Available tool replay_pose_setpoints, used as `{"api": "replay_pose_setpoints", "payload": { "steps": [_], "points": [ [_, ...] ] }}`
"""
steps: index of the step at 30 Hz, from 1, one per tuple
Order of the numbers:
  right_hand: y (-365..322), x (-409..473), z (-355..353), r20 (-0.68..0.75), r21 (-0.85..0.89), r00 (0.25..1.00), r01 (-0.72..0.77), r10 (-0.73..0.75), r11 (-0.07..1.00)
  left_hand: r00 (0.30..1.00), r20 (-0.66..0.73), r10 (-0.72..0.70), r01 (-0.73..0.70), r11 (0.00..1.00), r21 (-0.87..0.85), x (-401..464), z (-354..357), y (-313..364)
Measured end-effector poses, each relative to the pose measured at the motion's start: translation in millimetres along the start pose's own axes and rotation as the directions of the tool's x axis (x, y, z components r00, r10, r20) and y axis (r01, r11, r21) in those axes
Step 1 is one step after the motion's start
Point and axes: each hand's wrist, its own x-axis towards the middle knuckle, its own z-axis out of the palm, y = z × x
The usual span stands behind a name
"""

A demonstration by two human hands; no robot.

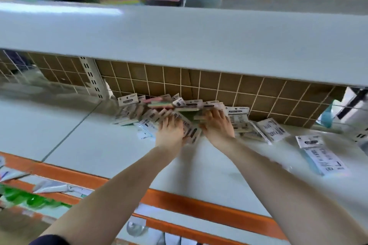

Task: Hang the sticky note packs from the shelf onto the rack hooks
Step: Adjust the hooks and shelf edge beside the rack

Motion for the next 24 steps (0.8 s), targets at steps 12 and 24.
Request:
{"api": "replay_pose_setpoints", "payload": {
  "steps": [12, 24],
  "points": [
    [-14.1, -42.9, 9.0, -0.104, -0.230, 0.989, -0.128, 0.106, 0.965, 0.990, 0.072, 0.121, -0.134, 0.965, 0.227, -9.2, -11.1, 7.4],
    [-16.0, -93.9, -3.3, -0.213, -0.158, 0.970, -0.152, 0.117, 0.976, 0.945, 0.055, 0.322, -0.327, 0.931, 0.164, -54.9, -8.2, -6.0]
  ]
}}
